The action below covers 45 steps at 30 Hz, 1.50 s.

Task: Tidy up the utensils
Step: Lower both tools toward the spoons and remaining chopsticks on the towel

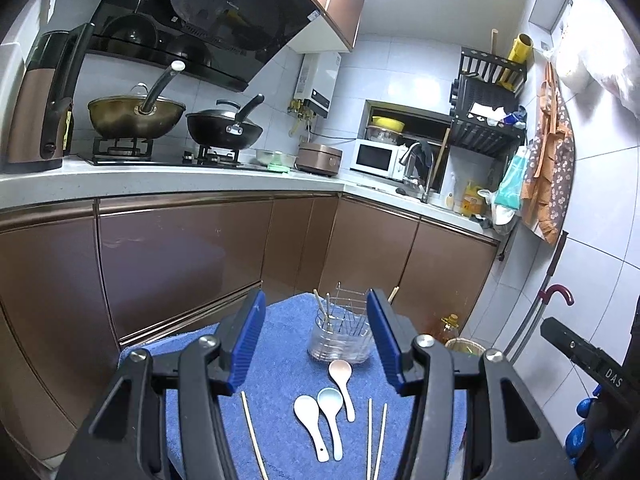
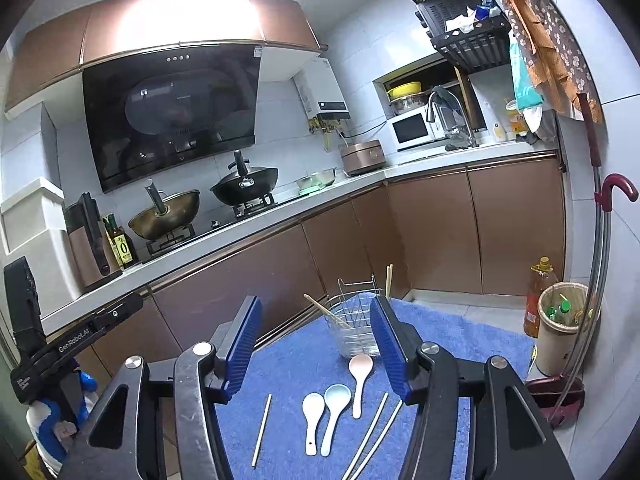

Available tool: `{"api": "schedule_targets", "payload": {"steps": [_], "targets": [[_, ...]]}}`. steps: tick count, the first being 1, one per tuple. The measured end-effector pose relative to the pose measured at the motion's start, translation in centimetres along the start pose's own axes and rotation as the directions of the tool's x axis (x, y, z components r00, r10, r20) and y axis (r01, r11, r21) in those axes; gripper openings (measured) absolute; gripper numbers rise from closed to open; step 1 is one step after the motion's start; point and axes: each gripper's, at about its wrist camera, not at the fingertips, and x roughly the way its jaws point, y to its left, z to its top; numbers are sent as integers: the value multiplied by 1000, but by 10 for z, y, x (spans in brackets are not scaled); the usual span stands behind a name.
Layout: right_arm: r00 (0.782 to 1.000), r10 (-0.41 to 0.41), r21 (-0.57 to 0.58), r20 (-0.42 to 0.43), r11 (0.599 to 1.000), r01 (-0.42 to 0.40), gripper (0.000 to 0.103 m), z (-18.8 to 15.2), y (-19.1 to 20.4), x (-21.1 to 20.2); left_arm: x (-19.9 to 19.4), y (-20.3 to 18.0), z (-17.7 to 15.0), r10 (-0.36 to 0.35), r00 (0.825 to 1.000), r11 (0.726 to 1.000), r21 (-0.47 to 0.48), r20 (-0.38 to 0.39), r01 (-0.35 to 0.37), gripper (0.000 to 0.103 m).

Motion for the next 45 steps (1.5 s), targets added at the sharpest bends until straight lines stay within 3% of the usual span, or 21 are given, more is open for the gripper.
{"api": "schedule_targets", "payload": {"steps": [13, 23, 26, 28, 33, 36, 40, 45], "targets": [[994, -26, 39, -107, 999, 31, 53, -21, -20, 33, 44, 15, -32, -23, 986, 999, -26, -164, 19, 51], [967, -35, 87, -253, 994, 59, 53, -49, -49, 81, 104, 46, -73, -37, 938, 996, -88, -346, 7, 51], [942, -24, 106, -335, 992, 63, 53, -62, -59, 105, 131, 51, -88, -84, 903, 993, -110, -421, 41, 51], [920, -10, 117, -391, 991, 60, 53, -72, -65, 122, 150, 54, -99, -133, 869, 988, -138, -477, 75, 51], [850, 0, 123, -526, 989, 77, 49, -93, -80, 168, 211, 59, -131, -247, 747, 967, -212, -617, 145, 50], [798, -15, 113, -603, 988, 104, 46, -106, -89, 199, 244, 67, -151, -266, 694, 961, -244, -669, 133, 49], [735, -38, 86, -677, 988, 130, 41, -124, -98, 233, 269, 75, -167, -303, 660, 949, -284, -687, 140, 48], [682, -65, 56, -729, 987, 153, 35, -135, -101, 261, 289, 80, -174, -303, 653, 948, -288, -694, 135, 48]]}}
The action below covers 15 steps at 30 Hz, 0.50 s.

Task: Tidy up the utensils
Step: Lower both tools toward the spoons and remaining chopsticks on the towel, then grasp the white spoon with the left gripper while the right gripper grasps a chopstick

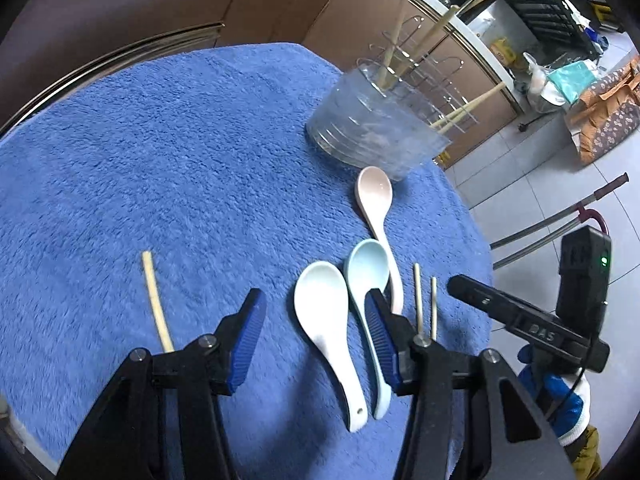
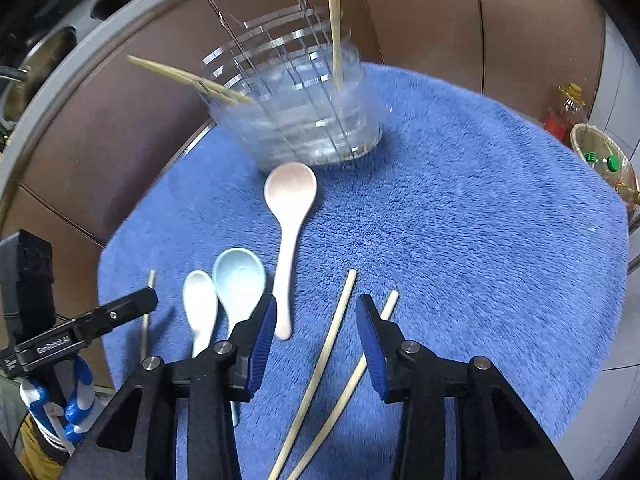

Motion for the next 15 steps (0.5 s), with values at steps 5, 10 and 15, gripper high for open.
{"api": "schedule_targets", "payload": {"steps": [5, 10, 15], "targets": [[999, -37, 0, -37, 999, 37, 30, 5, -3, 16, 11, 4, 4, -7, 1000, 1000, 27, -18, 7, 42], [997, -53, -4, -57, 999, 53, 27, 7, -6, 24, 20, 6, 8, -16, 999, 999, 40, -41, 18, 35], [996, -64, -9, -70, 998, 63, 27, 4, -7, 26, 26, 6, 8, -28, 998, 998, 55, -54, 31, 32]]}}
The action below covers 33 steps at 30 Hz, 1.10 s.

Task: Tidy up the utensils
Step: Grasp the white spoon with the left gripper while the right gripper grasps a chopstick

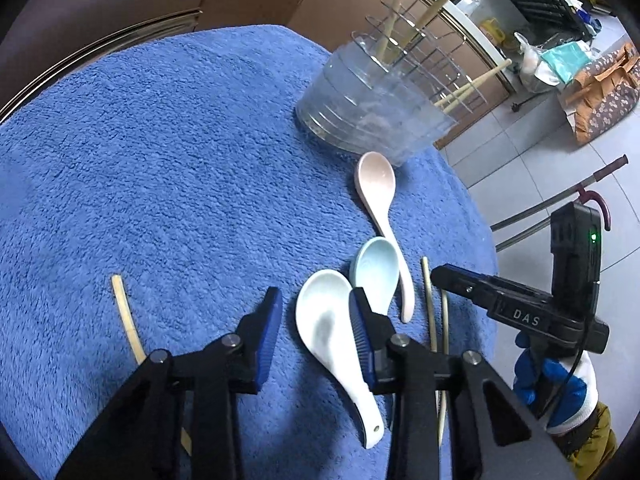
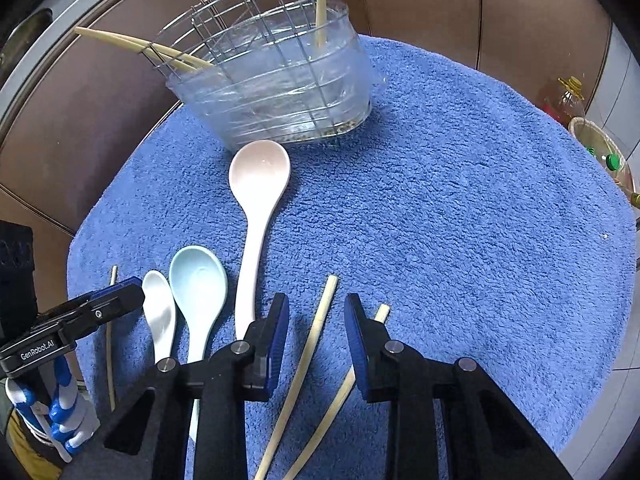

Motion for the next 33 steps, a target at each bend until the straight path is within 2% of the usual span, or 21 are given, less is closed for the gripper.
{"api": "schedule_targets", "payload": {"steps": [9, 16, 21, 28, 33], "targets": [[1000, -13, -7, -28, 1000, 13, 24, 9, 4, 13, 11, 1, 3, -2, 1000, 1000, 25, -23, 3, 27], [998, -38, -14, -48, 999, 38, 23, 17, 14, 30, 21, -1, 4, 39, 998, 998, 44, -40, -38, 16], [998, -40, -14, -53, 999, 39, 22, 18, 17, 34, 26, -6, 7, 62, 997, 996, 62, -53, -59, 15], [998, -43, -7, -53, 999, 43, 11, 14, 17, 34, 33, -17, 17, 113, 992, 988, 111, -61, -106, 8], [998, -34, -4, -55, 999, 34, 9, 10, 20, 34, 37, -32, 22, 153, 987, 974, 176, -55, -141, 7]]}}
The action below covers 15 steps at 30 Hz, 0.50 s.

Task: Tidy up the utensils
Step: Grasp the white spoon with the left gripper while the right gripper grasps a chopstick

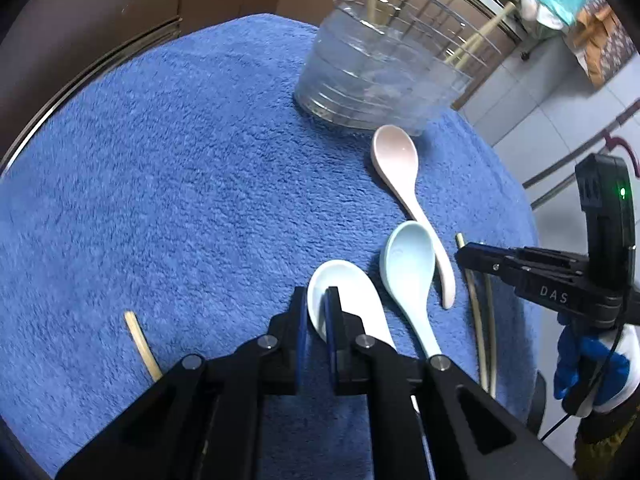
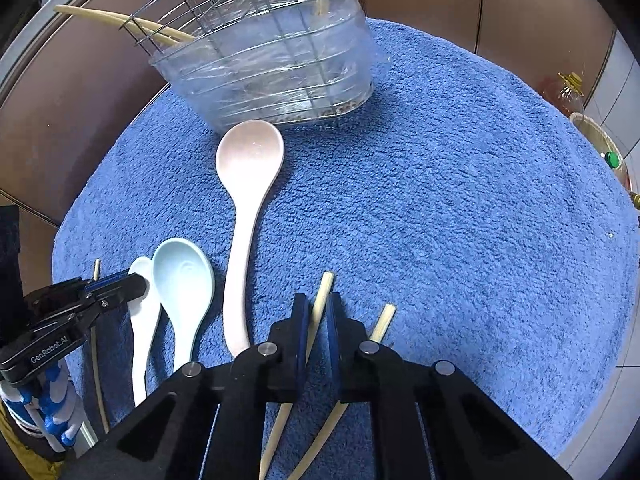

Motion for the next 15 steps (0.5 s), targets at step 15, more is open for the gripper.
{"api": "schedule_targets", "payload": {"steps": [15], "targets": [[999, 38, -12, 0, 999, -38, 7, -12, 17, -3, -20, 18, -5, 25, 999, 1000, 19, 32, -25, 4]]}}
